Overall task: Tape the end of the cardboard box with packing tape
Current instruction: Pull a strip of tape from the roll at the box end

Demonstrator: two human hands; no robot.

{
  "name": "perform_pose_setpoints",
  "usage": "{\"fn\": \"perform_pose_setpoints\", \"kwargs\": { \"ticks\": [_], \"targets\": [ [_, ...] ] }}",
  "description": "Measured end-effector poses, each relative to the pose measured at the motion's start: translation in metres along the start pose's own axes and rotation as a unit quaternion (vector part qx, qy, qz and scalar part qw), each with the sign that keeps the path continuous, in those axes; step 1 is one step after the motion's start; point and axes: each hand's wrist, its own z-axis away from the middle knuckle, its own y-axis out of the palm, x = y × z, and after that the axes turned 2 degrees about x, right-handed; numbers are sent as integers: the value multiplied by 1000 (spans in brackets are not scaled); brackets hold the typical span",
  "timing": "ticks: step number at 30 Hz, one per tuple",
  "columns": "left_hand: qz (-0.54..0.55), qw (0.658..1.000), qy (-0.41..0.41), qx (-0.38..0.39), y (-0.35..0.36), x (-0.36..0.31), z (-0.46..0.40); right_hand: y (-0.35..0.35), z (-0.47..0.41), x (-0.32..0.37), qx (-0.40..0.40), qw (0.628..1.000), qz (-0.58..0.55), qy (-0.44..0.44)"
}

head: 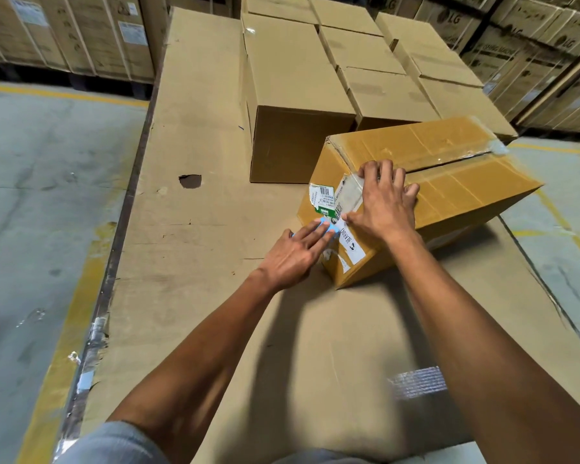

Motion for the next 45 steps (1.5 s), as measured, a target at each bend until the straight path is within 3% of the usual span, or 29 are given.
{"fn": "perform_pose_setpoints", "kwargs": {
  "ticks": [11,16,20,22,25,28,32,40,45],
  "targets": [
    [-19,998,-22,-61,-34,1,0,-2,4,-3,-6,1000,-22,-19],
    [-32,995,-13,-91,-62,2,8,-9,14,-5,-55,984,-129,-107],
    [-23,989,-10,-145,-83,0,16,-14,24,-5,-40,938,-320,-129],
    [-21,987,-13,-156,-93,-2,18,-20,26,-7,18,907,-407,-111],
    [-2,985,-4,-171,-104,-7,22,-33,24,-12,148,824,-536,-109],
    [18,982,11,-189,-115,-14,26,-43,24,-14,235,783,-562,-126],
    [34,981,22,-188,-126,-25,33,-48,25,-11,256,750,-598,-121],
    [84,983,-16,-161,-136,-27,40,-43,23,-5,241,745,-616,-88],
    [76,976,-50,-197,-127,-29,42,-41,15,3,203,758,-619,-41]
  ]
}}
